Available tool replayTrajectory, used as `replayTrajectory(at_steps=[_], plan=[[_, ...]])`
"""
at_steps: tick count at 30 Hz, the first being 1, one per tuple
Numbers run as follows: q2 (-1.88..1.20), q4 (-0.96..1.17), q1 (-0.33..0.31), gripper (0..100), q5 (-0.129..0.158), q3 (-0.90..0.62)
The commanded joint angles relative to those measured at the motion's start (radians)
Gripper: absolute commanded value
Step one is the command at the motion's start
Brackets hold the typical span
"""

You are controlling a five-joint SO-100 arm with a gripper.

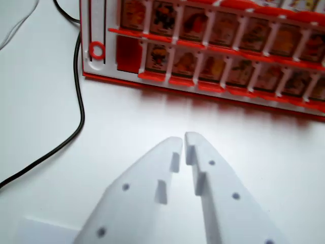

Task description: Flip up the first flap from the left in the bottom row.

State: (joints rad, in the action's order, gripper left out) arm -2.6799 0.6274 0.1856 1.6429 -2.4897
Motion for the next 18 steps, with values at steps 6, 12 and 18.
replayTrajectory(at_steps=[6,12,18], plan=[[-0.592,0.509,-0.069,0,-0.058,0.089],[-0.592,0.499,-0.115,0,-0.078,0.155],[-0.592,0.552,-0.135,0,-0.067,0.212]])
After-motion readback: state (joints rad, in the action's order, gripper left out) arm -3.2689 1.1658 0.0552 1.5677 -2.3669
